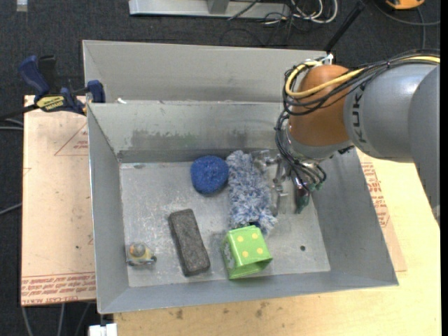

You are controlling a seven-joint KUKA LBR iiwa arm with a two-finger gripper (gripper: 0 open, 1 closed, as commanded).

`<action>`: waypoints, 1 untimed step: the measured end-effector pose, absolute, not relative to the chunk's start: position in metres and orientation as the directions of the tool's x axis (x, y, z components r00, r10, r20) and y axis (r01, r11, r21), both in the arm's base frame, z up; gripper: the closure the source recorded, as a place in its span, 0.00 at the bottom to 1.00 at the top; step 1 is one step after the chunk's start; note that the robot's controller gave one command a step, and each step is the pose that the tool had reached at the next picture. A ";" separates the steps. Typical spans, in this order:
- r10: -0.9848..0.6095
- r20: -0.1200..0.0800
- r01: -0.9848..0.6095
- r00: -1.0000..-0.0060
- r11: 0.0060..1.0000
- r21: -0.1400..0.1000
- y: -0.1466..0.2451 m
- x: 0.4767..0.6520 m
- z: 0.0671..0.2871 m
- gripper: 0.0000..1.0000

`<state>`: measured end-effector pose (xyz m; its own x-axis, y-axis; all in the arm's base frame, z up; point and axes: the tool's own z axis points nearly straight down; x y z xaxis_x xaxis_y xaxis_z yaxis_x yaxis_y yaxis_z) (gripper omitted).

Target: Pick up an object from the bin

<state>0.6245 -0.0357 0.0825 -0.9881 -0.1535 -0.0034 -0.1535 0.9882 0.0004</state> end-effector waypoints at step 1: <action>-0.609 -0.015 -0.609 -0.793 0.793 -0.009 0.010 0.643 0.074 1.00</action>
Offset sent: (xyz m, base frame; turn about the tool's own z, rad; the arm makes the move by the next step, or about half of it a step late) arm 0.0000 0.0000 0.0000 0.0000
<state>0.6427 0.0102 0.0745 -0.7929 -0.6092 -0.0148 -0.6091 0.7930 -0.0087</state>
